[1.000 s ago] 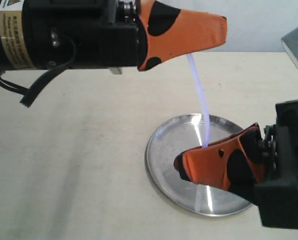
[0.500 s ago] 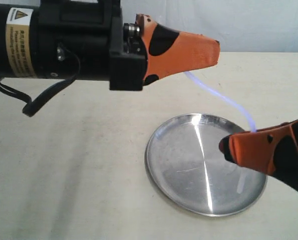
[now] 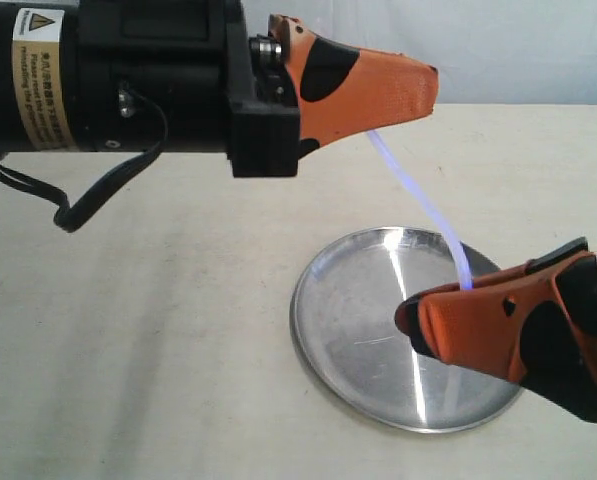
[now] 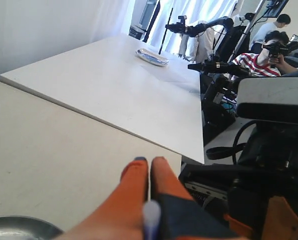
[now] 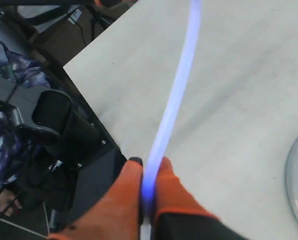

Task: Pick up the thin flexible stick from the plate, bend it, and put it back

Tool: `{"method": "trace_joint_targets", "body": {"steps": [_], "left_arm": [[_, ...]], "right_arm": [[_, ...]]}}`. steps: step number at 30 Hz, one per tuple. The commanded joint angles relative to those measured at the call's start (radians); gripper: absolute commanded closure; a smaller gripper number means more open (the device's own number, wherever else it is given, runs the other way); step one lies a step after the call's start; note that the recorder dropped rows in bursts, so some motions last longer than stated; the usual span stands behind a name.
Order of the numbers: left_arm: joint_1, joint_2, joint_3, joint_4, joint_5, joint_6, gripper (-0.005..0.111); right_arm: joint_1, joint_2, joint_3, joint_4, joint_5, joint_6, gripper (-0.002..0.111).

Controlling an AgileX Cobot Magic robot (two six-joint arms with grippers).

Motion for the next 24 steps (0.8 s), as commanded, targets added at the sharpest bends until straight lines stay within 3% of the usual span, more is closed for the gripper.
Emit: {"method": "trace_joint_targets", "body": {"steps": [1,5,7,13,21,24], "left_arm": [[-0.006,-0.005,0.003,-0.009,0.023,0.006,0.107],[-0.006,-0.005,0.003,-0.016,0.023,0.006,0.107],[-0.006,-0.005,0.003,-0.026,0.023,0.006,0.107],[-0.006,-0.005,0.003,-0.026,0.023,0.006,0.107],[-0.006,-0.005,0.003,-0.062,0.021,0.006,0.107],[-0.006,-0.005,0.003,-0.062,0.019,0.006,0.107]], "right_arm": [[-0.004,0.000,-0.007,-0.064,0.007,0.043,0.087],[-0.004,0.000,-0.007,-0.092,-0.001,0.055,0.060],[-0.004,0.000,-0.007,-0.113,-0.011,0.064,0.056],[-0.004,0.000,-0.007,-0.175,-0.002,0.070,0.063],[-0.004,0.000,-0.007,-0.239,0.040,0.070,0.084],[-0.004,0.011,-0.007,-0.243,0.040,0.070,0.085]]}}
